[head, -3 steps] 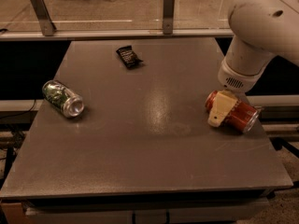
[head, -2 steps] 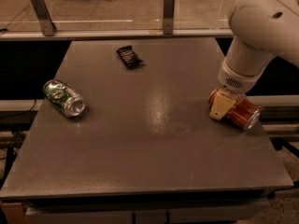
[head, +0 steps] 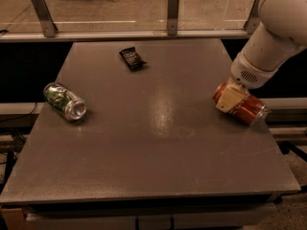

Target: Place coke can upright

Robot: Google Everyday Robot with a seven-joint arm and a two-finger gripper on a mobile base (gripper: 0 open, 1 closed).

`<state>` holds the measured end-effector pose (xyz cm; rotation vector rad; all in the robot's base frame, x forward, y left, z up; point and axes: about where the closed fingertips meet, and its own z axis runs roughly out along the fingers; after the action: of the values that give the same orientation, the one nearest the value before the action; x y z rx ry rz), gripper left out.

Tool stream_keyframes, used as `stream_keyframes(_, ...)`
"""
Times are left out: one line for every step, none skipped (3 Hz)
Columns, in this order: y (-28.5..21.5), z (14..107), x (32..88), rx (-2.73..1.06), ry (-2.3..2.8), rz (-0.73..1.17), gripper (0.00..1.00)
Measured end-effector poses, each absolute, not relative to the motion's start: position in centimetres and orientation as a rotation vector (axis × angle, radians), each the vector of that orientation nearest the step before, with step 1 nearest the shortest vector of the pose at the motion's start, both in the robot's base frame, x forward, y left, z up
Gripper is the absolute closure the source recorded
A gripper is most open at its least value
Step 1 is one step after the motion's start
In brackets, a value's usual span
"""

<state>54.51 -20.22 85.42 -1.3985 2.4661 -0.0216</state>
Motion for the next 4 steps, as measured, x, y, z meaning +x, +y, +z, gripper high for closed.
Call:
stream_keyframes(-19.0, 87.3, 56.4, -1.413, 2.282, 0.194, 1.00)
stream_keyframes(-17.0, 89.4, 57.7, -1.414, 2.066, 0.411, 1.00)
stream_keyframes(-14.7, 92.0, 58.0, -1.373, 1.835, 0.625, 1.00)
stream_keyframes(-13.3, 94.0, 57.4, -1.294, 1.636, 0.812, 1.00)
